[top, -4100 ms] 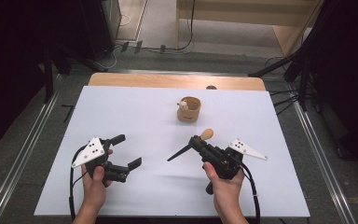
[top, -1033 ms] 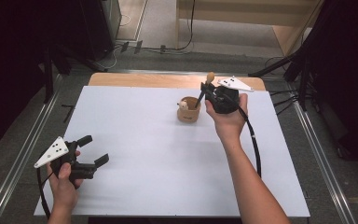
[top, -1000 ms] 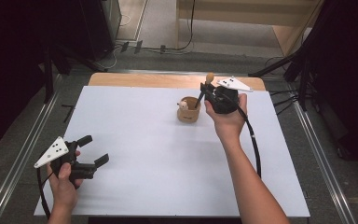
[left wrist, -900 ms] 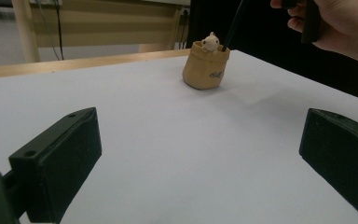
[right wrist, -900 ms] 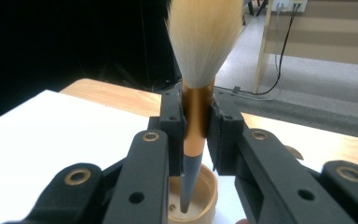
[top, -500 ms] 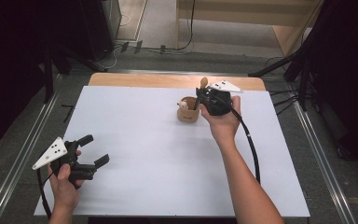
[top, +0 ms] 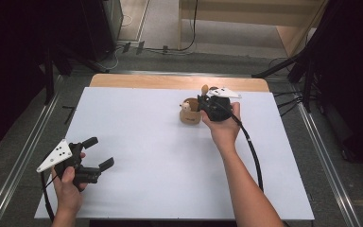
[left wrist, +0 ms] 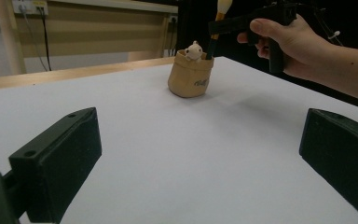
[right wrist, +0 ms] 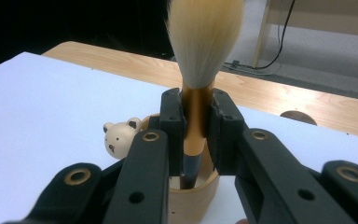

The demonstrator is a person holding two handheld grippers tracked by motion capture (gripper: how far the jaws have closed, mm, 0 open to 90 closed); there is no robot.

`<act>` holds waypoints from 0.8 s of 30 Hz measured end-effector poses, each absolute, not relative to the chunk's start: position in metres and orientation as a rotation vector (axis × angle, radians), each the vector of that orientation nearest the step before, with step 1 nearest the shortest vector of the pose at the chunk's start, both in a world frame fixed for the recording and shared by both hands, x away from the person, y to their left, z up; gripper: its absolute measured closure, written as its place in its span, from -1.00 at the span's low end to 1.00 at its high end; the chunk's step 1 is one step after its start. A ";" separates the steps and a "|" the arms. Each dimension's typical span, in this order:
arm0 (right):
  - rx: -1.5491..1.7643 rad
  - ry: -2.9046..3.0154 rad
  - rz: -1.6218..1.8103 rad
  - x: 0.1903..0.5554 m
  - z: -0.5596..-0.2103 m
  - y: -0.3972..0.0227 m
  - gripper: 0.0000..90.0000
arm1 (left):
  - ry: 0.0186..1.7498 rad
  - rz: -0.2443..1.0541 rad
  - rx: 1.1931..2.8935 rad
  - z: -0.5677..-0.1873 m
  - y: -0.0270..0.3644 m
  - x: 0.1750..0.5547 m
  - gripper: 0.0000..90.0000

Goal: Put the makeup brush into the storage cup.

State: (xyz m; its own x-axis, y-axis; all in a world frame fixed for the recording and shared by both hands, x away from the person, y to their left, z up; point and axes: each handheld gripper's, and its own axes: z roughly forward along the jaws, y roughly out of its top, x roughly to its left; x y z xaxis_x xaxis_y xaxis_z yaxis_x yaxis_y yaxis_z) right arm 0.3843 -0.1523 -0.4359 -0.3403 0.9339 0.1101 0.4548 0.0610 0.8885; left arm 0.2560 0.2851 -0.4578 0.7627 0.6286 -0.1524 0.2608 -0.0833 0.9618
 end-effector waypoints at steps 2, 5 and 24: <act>1.350 1.845 1.220 0.384 -0.436 -0.152 0.75 | 0.716 0.354 1.668 -0.458 0.285 0.256 -1.00; 1.320 1.827 1.233 0.384 -0.435 -0.153 -0.24 | 0.717 0.356 1.667 -0.458 0.285 0.256 -1.00; 1.336 1.798 1.280 0.317 -0.431 -0.199 -1.00 | 0.714 0.363 1.673 -0.457 0.284 0.255 -1.00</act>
State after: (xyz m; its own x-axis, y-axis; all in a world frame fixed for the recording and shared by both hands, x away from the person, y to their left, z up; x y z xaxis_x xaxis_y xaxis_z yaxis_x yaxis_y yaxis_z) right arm 0.3172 -0.1992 -0.4311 -0.3510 0.9307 0.1026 0.4016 0.0507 0.9144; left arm 0.2551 0.2838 -0.4573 0.7610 0.6327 -0.1435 0.2565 -0.0903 0.9623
